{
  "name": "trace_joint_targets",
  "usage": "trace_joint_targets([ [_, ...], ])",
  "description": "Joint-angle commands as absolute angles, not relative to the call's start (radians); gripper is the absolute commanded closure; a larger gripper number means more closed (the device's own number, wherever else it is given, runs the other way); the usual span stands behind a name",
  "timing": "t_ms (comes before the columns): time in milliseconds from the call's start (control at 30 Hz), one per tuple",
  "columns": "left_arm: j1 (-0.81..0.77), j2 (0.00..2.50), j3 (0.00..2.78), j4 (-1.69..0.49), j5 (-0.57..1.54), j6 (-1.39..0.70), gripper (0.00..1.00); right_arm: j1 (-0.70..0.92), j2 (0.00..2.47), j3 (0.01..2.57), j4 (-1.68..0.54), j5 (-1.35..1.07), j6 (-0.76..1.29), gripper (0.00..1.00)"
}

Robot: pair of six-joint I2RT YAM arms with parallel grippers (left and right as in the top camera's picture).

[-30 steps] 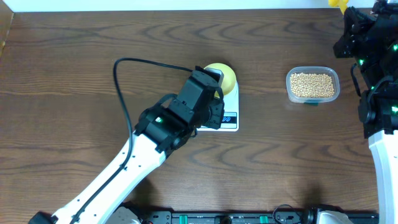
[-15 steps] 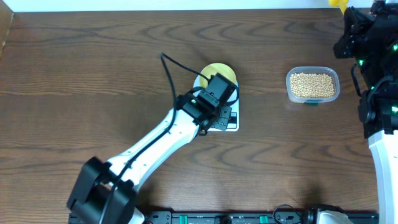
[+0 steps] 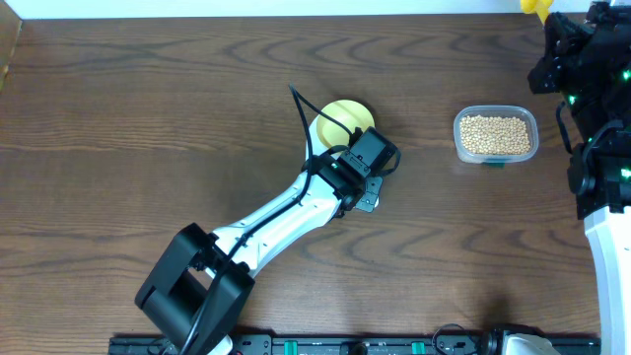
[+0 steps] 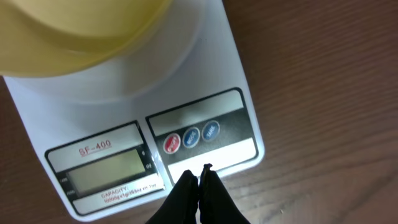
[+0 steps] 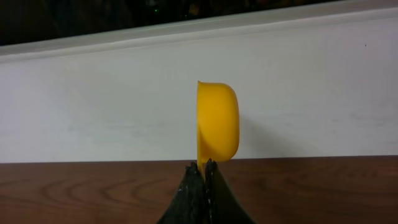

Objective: Scoop item into bowl and weigh 50g on scale
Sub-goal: 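Move the left gripper back down to the scale's TARE button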

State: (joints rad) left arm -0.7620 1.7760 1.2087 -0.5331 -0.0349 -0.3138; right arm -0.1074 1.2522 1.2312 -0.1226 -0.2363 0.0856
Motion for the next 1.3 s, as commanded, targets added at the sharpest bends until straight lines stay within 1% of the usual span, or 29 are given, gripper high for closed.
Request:
trace_joint_targets([
  [0, -0.760, 1.805, 1.198, -0.538, -0.137, -0.305, 0.93, -0.112, 1.257, 1.248, -0.123, -0.243, 0.070, 0.99],
  [100, -0.759, 1.809, 1.196, -0.536, -0.178, -0.305, 0.93, -0.112, 1.257, 1.248, -0.123, -0.243, 0.070, 0.99],
  [333, -0.758, 1.825, 1.195, -0.525, -0.176, -0.305, 0.93, -0.112, 1.257, 1.248, -0.123, -0.243, 0.070, 0.99],
  [500, -0.758, 1.858, 1.195, -0.516, -0.108, -0.305, 0.93, -0.112, 1.257, 1.248, -0.123, -0.243, 0.070, 0.99],
  [1000, -0.738, 1.891, 1.195, -0.483, -0.106, -0.305, 0.93, -0.112, 1.257, 1.248, -0.124, -0.243, 0.070, 0.99],
  [1100, -0.727, 1.891, 1.195, -0.479, -0.070, -0.305, 0.93, -0.112, 1.257, 1.248, -0.123, -0.243, 0.070, 0.99],
  [1267, -0.724, 1.893, 1.195, -0.477, -0.067, -0.305, 0.93, -0.112, 1.257, 1.248, -0.123, -0.243, 0.070, 0.99],
])
